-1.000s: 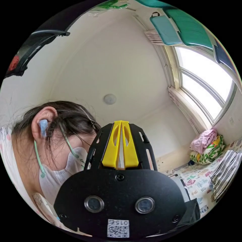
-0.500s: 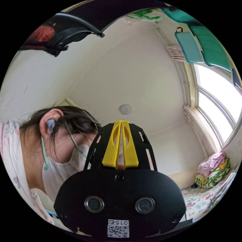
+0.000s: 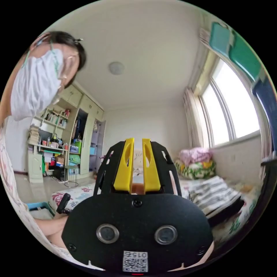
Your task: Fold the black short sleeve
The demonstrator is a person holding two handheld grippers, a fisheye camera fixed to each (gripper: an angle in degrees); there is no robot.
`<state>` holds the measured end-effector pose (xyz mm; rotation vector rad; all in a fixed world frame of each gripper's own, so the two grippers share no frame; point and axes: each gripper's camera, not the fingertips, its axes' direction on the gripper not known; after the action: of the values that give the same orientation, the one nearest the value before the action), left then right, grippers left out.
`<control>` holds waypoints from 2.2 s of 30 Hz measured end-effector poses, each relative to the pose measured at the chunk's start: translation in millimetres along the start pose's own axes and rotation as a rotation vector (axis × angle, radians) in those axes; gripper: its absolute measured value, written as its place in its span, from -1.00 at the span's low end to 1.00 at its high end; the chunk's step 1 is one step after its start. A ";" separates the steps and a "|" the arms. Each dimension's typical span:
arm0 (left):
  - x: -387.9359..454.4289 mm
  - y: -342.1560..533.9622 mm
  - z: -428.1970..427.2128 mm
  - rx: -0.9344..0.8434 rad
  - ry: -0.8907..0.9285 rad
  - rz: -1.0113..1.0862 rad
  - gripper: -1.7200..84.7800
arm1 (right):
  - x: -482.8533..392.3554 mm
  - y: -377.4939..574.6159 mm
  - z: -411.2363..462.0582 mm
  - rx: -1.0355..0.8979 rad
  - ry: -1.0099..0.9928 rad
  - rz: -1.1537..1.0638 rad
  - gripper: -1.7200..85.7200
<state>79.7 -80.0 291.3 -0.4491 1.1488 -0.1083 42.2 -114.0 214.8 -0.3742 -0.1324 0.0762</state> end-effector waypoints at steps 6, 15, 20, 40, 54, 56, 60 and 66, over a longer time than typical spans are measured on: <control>32.3 -54.8 -6.8 -0.074 -0.087 0.085 -0.80 | 189.9 56.5 128.1 -0.380 0.148 0.343 -0.78; 64.4 -232.6 29.5 -0.184 0.016 0.047 -0.77 | 331.4 122.9 260.8 -0.744 0.252 0.602 -0.74; 112.8 -373.0 101.0 -0.260 -0.036 0.167 -0.77 | 373.2 104.0 317.3 -0.797 0.174 0.663 -0.74; 131.7 -637.1 418.1 -0.682 -0.380 0.072 -0.78 | 451.4 -22.8 305.6 -0.752 0.035 0.665 -0.97; 117.3 -681.9 288.5 -0.371 -0.045 0.071 -0.94 | 449.1 -118.4 155.7 -0.540 0.150 0.465 -0.97; 116.4 -685.5 254.8 -0.303 0.044 0.077 -0.94 | 438.0 -144.1 129.7 -0.498 0.107 0.415 -0.97; 81.7 -677.1 146.5 -0.162 0.156 0.091 -0.95 | 362.7 -189.5 89.0 -0.449 -0.075 0.229 -0.97; -39.7 -606.5 -20.6 -0.081 0.038 0.044 -0.95 | 223.2 -137.4 118.8 -0.551 -0.462 0.113 -0.97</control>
<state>132.0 -623.3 559.5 -0.4948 1.2024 -0.0322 252.7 -176.8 400.6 -0.9124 -0.5963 0.2400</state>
